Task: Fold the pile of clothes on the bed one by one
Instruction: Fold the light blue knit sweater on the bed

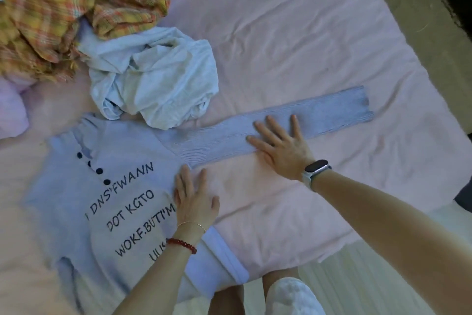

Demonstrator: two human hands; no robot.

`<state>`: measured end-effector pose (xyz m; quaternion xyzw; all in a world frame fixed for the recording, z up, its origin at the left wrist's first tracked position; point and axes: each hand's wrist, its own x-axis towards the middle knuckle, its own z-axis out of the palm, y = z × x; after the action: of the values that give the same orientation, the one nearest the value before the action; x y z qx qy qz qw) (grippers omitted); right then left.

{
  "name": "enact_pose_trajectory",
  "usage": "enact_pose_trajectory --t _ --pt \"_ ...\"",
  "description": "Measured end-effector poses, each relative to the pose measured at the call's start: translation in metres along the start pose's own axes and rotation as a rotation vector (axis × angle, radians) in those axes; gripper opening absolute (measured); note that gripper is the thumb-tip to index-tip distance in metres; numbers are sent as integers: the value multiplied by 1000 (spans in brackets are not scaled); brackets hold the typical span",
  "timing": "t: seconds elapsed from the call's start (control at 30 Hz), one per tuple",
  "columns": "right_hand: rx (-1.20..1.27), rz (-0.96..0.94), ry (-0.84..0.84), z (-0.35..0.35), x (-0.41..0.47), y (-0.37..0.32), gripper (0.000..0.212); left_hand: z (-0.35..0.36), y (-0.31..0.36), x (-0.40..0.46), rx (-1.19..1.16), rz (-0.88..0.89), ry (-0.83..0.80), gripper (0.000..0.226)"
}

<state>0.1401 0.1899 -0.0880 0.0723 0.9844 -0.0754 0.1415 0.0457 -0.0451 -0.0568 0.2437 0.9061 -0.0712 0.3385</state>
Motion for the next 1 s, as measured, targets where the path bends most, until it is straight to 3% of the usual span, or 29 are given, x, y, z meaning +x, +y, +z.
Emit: enact_pose_trajectory --t 0.1,0.2,0.37,0.47,0.57,0.63,0.73,0.8,0.87,1.0 --pt "29 95 -12 5 -17 30 47 5 -4 -13 -7 36 -54 74" --pt "192 365 75 1 -30 43 50 7 5 -17 -25 71 65 72" --pt "694 941 518 -19 -47 36 37 -13 52 10 3 216 177 74" --pt "1070 1345 575 -21 -50 36 30 -19 77 33 18 234 90 69" --pt "1655 1522 680 -27 -38 49 19 -24 83 45 70 198 -10 64" --pt "1867 1550 781 -37 -25 53 6 -27 81 45 75 206 -26 62" --pt "1758 1483 908 -53 -8 43 11 -33 71 37 -39 247 18 58" --pt "1525 1327 934 -73 -2 24 22 -41 61 25 -352 221 94 52" --pt "1365 1113 902 -100 0 -8 19 -53 44 9 -788 90 132 41" --pt "1281 575 835 -147 4 -97 16 -84 -20 -31 -1417 -173 99 20"
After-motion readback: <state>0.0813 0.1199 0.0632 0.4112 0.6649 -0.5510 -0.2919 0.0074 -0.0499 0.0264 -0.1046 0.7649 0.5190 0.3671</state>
